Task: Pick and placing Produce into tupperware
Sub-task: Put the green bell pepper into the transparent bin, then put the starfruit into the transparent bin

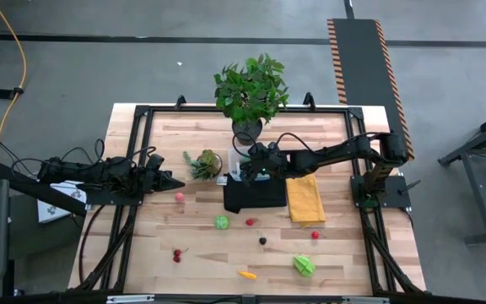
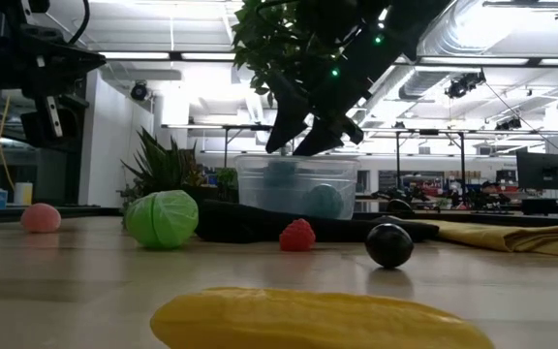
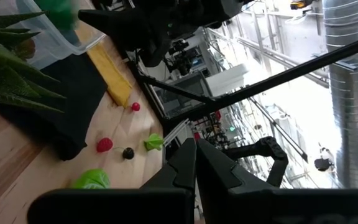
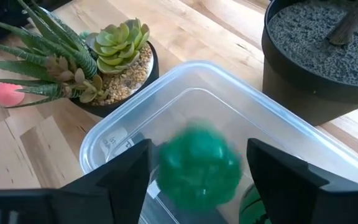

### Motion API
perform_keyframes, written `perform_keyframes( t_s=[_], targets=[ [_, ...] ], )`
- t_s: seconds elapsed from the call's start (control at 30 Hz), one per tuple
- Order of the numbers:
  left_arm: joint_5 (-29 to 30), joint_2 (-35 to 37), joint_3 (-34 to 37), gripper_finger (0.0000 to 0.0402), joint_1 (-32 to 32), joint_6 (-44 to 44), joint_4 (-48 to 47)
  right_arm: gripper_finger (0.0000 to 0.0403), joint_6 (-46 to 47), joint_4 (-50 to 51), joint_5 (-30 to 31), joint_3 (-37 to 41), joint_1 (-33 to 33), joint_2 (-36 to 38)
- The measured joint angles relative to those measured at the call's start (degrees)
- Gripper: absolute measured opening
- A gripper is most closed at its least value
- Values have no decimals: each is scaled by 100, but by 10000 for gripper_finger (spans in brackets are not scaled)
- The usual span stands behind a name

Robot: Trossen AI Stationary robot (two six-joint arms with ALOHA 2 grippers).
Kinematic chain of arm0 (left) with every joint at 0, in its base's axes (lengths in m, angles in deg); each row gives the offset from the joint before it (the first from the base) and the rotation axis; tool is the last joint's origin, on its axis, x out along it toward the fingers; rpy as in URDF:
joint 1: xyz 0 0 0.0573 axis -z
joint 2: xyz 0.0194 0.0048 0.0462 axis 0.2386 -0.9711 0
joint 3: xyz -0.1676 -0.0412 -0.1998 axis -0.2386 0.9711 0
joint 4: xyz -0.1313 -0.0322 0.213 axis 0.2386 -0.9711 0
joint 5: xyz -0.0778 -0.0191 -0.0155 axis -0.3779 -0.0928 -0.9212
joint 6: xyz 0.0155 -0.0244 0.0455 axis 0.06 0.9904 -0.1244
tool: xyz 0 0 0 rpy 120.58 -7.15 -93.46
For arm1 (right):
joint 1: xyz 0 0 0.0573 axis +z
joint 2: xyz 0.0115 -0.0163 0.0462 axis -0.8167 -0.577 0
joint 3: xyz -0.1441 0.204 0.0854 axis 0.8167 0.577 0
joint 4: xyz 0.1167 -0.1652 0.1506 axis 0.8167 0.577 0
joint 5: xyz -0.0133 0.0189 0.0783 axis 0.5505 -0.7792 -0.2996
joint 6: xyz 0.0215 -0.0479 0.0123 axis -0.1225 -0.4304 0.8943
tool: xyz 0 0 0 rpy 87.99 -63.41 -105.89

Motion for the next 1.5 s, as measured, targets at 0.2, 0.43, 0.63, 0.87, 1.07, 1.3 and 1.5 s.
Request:
perform_keyframes(
  t_s=[0.2,0.43,0.63,0.87,1.07,1.3,1.5],
  targets=[
    [0,0,0,1,0,-13,0,261,16,0,2,0,0,2],
    [-1,0,0,1,0,-13,0,261,125,2,-34,2,-4,11],
    [-66,0,0,1,0,-11,10,261,372,-35,-137,7,-7,151],
    [-109,2,0,1,0,-103,24,261,389,88,-309,7,11,421],
    [-162,1,0,1,-1,-108,26,261,405,277,-391,7,168,745],
    [-260,2,0,1,-1,-116,55,261,372,734,-831,7,455,1131],
    [-292,2,0,1,-2,-148,63,261,368,1095,-1563,5,761,1480]
  ],
)
